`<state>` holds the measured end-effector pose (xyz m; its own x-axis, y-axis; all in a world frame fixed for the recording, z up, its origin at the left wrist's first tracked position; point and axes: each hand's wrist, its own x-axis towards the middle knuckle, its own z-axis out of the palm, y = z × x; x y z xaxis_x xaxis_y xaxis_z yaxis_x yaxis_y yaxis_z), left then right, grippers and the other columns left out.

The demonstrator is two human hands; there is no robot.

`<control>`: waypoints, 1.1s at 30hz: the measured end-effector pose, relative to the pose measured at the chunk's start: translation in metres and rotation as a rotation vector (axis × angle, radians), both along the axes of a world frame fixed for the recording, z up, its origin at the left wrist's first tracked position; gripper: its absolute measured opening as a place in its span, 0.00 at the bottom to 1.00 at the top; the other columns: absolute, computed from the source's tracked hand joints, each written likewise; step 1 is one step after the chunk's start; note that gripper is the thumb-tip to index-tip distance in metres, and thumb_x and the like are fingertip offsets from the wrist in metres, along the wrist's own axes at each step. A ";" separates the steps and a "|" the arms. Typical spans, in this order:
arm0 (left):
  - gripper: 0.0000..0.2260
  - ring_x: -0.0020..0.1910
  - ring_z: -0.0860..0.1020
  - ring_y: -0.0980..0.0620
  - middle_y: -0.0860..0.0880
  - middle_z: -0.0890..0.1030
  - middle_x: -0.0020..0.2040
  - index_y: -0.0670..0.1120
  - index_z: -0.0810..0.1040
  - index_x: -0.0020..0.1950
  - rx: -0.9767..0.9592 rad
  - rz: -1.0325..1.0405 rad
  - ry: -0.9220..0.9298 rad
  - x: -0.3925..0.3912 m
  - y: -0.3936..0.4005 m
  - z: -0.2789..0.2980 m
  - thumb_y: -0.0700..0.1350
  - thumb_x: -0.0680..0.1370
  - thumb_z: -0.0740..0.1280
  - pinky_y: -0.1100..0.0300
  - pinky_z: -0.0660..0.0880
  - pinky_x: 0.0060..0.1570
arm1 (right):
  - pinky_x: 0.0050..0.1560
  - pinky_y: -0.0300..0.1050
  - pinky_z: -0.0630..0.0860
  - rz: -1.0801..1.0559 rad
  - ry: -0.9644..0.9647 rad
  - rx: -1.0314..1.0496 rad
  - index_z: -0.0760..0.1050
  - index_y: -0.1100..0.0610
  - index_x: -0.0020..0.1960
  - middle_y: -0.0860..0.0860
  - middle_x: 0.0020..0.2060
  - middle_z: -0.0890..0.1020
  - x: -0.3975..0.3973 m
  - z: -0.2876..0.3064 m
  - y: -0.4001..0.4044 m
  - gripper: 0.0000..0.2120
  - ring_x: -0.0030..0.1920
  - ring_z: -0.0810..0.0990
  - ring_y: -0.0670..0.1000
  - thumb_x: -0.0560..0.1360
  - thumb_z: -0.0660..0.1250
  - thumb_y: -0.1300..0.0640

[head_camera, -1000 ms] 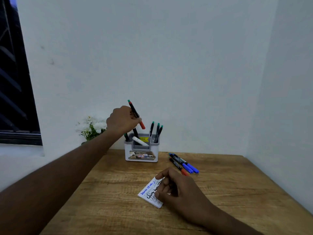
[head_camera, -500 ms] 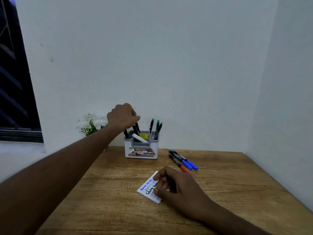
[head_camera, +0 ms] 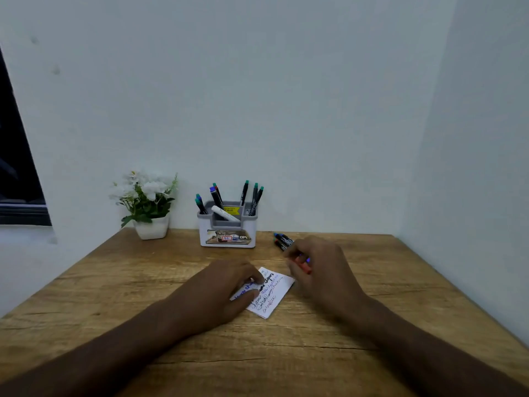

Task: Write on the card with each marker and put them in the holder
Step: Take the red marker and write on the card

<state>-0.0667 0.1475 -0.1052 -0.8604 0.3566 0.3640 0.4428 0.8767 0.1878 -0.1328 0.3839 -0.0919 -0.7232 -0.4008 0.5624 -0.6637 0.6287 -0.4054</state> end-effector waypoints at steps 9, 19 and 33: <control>0.25 0.56 0.81 0.67 0.65 0.80 0.63 0.60 0.75 0.72 0.312 -0.021 -0.035 0.010 0.000 0.000 0.43 0.78 0.76 0.67 0.81 0.51 | 0.36 0.47 0.70 -0.264 -0.087 0.296 0.68 0.50 0.34 0.46 0.33 0.75 -0.009 0.001 0.009 0.18 0.38 0.76 0.50 0.77 0.73 0.50; 0.19 0.61 0.77 0.68 0.65 0.77 0.68 0.62 0.70 0.75 0.255 0.023 -0.053 0.019 0.004 -0.003 0.58 0.83 0.64 0.68 0.79 0.54 | 0.39 0.42 0.70 -0.074 -0.136 -0.029 0.82 0.55 0.55 0.50 0.43 0.82 0.005 0.013 -0.003 0.09 0.40 0.79 0.46 0.86 0.65 0.51; 0.20 0.39 0.78 0.59 0.60 0.80 0.41 0.59 0.75 0.53 0.178 0.022 0.041 0.013 0.001 -0.006 0.65 0.85 0.47 0.60 0.74 0.39 | 0.56 0.47 0.87 0.458 -0.936 -0.798 0.83 0.63 0.60 0.62 0.53 0.89 0.041 -0.001 -0.028 0.12 0.54 0.90 0.56 0.83 0.68 0.56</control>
<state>-0.0536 0.1487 -0.1114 -0.8507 0.2643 0.4544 0.4339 0.8410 0.3231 -0.0922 0.3564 -0.0927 -0.8548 -0.5051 0.1196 -0.0172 -0.2026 -0.9791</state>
